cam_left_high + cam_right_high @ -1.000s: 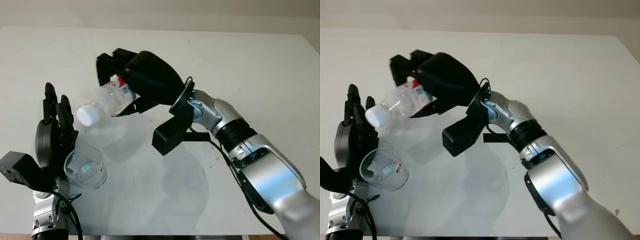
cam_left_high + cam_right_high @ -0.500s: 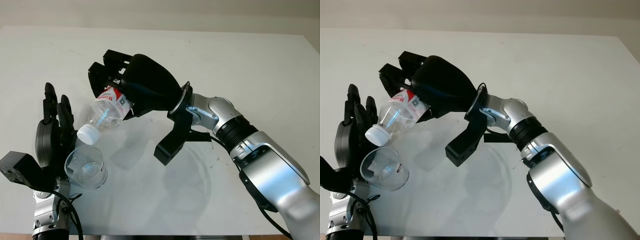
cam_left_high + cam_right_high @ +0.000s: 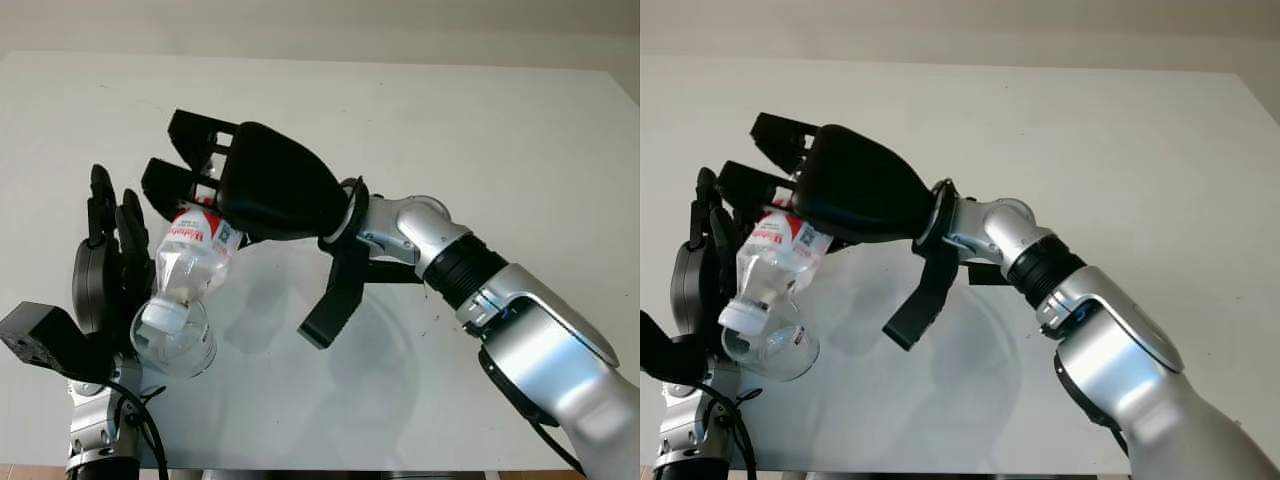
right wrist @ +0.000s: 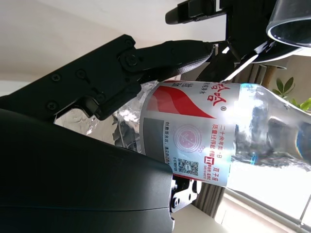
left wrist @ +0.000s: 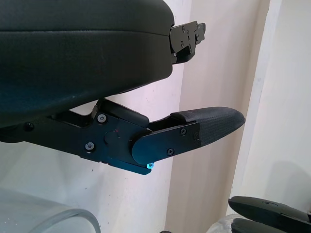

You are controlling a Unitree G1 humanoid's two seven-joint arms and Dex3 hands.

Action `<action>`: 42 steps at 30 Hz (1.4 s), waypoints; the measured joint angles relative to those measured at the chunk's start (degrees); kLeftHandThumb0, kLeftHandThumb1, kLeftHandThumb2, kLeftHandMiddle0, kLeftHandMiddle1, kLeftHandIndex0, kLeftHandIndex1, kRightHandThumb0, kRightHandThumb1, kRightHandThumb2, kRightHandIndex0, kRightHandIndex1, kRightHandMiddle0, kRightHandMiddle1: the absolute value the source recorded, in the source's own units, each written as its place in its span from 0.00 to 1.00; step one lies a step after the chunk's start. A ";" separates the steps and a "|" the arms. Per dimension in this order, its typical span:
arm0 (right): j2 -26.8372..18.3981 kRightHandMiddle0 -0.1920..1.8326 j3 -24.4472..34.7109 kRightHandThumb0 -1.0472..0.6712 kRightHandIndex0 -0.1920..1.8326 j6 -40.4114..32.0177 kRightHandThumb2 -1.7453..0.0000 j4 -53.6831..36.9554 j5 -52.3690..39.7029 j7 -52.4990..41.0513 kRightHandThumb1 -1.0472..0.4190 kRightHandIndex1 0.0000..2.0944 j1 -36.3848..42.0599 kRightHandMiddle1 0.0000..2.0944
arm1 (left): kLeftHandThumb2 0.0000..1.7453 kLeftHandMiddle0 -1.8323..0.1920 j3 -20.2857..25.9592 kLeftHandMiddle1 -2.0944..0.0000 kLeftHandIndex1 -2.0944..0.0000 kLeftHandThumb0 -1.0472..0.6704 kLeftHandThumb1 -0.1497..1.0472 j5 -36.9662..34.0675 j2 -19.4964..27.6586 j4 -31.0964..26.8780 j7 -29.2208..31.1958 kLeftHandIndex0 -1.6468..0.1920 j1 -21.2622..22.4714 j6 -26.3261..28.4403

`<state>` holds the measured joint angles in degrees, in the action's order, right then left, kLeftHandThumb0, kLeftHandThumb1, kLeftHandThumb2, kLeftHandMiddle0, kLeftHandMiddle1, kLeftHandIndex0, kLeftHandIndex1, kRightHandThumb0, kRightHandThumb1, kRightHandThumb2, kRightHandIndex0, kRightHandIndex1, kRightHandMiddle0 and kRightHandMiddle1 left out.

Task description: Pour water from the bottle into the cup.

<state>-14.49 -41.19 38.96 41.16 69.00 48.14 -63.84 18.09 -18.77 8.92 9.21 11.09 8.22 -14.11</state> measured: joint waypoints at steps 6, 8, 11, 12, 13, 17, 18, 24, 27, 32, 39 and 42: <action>-0.31 0.48 -1.10 0.26 0.74 -0.81 0.78 -0.59 1.55 1.22 0.00 1.00 -0.06 1.00 | 0.38 0.98 0.00 0.97 1.00 0.18 1.00 0.00 -0.02 -0.02 -0.04 1.00 0.00 0.01; -0.65 0.47 -1.54 0.26 0.74 -1.18 0.80 -0.83 2.57 1.54 0.00 1.00 -0.20 1.00 | 0.38 0.98 -0.01 0.97 1.00 0.18 1.00 0.02 -0.03 -0.02 -0.04 1.00 0.00 0.00; -1.06 0.48 -1.69 0.26 0.74 -1.21 0.81 -0.84 2.67 2.11 0.00 1.00 -0.44 1.00 | 0.38 0.98 -0.01 0.98 1.00 0.18 1.00 0.04 -0.03 -0.02 -0.01 1.00 0.00 -0.10; -1.13 0.49 -1.76 0.26 0.75 -1.19 0.80 -0.83 2.67 2.36 0.00 1.00 -0.68 1.00 | 0.38 0.98 -0.01 0.98 1.00 0.18 1.00 0.04 -0.03 -0.01 0.00 1.00 0.00 -0.21; -1.15 0.49 -1.83 0.26 0.75 -1.18 0.80 -0.82 2.67 2.60 0.00 1.00 -0.98 1.00 | 0.38 0.98 0.00 0.98 1.00 0.18 1.00 0.04 -0.05 0.01 -0.01 1.00 0.00 -0.37; -1.13 0.49 -2.37 0.26 0.74 -1.11 0.80 -0.77 2.63 3.33 0.00 1.00 -1.57 1.00 | 0.38 0.98 -0.01 0.97 1.00 0.18 1.00 0.04 -0.27 0.14 -0.02 1.00 0.11 -0.43; -1.13 0.49 -2.57 0.26 0.74 -1.11 0.79 -0.75 2.61 3.33 0.00 1.00 -1.57 1.00 | 0.38 0.98 -0.01 0.97 1.00 0.18 1.00 0.04 -0.30 0.19 -0.02 1.00 0.14 -0.43; -1.10 0.50 -2.54 0.27 0.73 -1.14 0.78 -0.15 0.46 2.40 0.00 1.00 -1.52 1.00 | 0.38 0.98 -0.01 0.97 1.00 0.18 1.00 0.04 -0.31 0.29 -0.02 1.00 0.21 -0.44; -0.64 0.49 -0.52 0.29 0.70 0.27 0.75 1.13 -5.87 -2.00 0.00 1.00 -0.71 1.00 | 0.38 0.98 -0.01 0.97 1.00 0.18 1.00 0.04 -0.32 0.32 -0.01 1.00 0.24 -0.52; 1.68 0.48 6.20 0.32 0.68 4.61 0.72 6.66 -22.90 -14.28 0.00 1.00 2.98 1.00 | 0.38 0.98 0.00 0.97 1.00 0.17 1.00 0.27 -0.32 0.35 -0.05 1.00 0.24 -0.70; 5.56 0.39 20.09 0.33 0.64 1.54 0.70 9.49 -55.26 -45.50 0.00 1.00 9.33 1.00 | 0.39 0.98 0.03 0.98 1.00 0.18 1.00 0.51 -0.10 0.24 -0.08 1.00 0.11 -0.68; 6.36 0.40 25.44 0.33 0.64 -4.82 0.70 7.07 -65.21 -55.86 0.00 1.00 12.85 1.00 | 0.39 0.99 0.02 0.98 1.00 0.18 1.00 0.51 -0.01 0.22 0.22 1.00 0.04 -0.67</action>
<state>-8.13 -15.75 34.14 48.22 3.79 -7.72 -50.99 18.11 -18.26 8.91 9.43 11.31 8.26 -14.78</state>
